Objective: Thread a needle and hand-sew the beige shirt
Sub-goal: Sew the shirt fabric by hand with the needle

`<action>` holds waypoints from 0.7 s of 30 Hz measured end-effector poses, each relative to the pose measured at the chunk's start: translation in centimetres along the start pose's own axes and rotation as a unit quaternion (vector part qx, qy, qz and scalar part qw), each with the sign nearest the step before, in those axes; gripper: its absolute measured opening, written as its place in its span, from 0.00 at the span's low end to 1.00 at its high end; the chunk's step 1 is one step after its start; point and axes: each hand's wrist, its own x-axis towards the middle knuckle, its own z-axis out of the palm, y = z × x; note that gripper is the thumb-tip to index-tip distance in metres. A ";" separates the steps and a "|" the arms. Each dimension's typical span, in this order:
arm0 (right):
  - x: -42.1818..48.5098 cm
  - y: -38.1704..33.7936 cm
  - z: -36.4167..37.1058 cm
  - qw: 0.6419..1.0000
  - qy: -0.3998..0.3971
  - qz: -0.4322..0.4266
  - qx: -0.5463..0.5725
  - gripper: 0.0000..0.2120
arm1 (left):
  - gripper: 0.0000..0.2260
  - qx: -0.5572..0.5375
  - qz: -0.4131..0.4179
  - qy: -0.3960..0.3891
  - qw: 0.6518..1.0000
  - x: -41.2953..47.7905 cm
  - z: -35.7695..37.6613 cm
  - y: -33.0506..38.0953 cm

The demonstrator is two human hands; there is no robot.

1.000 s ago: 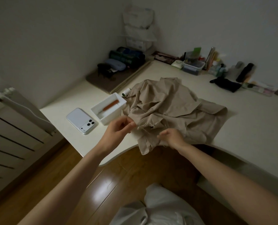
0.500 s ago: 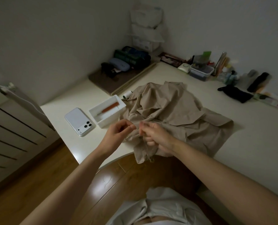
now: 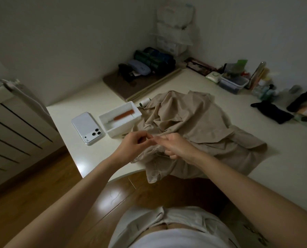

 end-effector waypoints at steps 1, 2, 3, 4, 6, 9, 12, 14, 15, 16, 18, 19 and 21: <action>0.1 0.1 0.1 1.000 -0.002 -0.005 -0.016 0.12 | 0.11 -0.001 0.001 0.001 1.000 0.0 0.1 -0.1; 0.2 0.2 0.1 1.000 0.010 -0.007 -0.025 0.13 | 0.11 -0.008 -0.003 0.003 1.000 0.0 0.0 -0.3; 0.3 0.4 -0.1 0.999 0.026 -0.006 -0.028 0.13 | 0.10 -0.021 -0.012 0.007 1.000 0.1 0.0 -0.5; 0.4 0.5 -0.5 0.999 0.041 -0.004 -0.026 0.13 | 0.09 -0.032 -0.023 0.009 0.999 0.1 -0.1 -0.7; 0.7 0.8 -1.4 0.997 0.073 0.007 -0.019 0.14 | 0.08 -0.048 -0.038 0.003 0.998 0.1 -0.4 -0.9; 1.4 1.4 -3.0 0.988 0.143 0.048 -0.017 0.15 | 0.07 -0.078 -0.054 -0.003 0.995 0.3 -1.0 -1.2; 2.1 1.3 -4.3 0.979 0.175 0.072 -0.071 0.17 | 0.07 -0.105 -0.054 -0.001 0.993 1.0 -1.8 -0.5; 2.2 0.9 -4.7 0.979 0.136 0.090 -0.120 0.16 | 0.06 -0.126 -0.041 -0.003 0.991 1.6 -2.2 0.2; 2.2 0.6 -4.6 0.978 0.104 0.102 -0.147 0.16 | 0.06 -0.135 -0.034 0.001 0.990 1.9 -2.5 0.6; 2.2 0.4 -4.5 0.975 0.075 0.115 -0.177 0.16 | 0.06 -0.143 -0.030 0.006 0.989 2.3 -2.7 1.1; 2.0 -0.1 -4.6 0.967 0.044 0.131 -0.215 0.16 | 0.06 -0.156 -0.018 0.015 0.987 3.2 -3.0 1.9; 1.8 -0.5 -4.7 0.964 0.038 0.129 -0.229 0.15 | 0.06 -0.161 -0.011 0.019 0.987 3.7 -3.0 2.2; 2.0 -1.0 -5.0 0.959 0.056 0.100 -0.260 0.12 | 0.07 -0.170 0.002 0.031 0.985 4.4 -2.8 2.7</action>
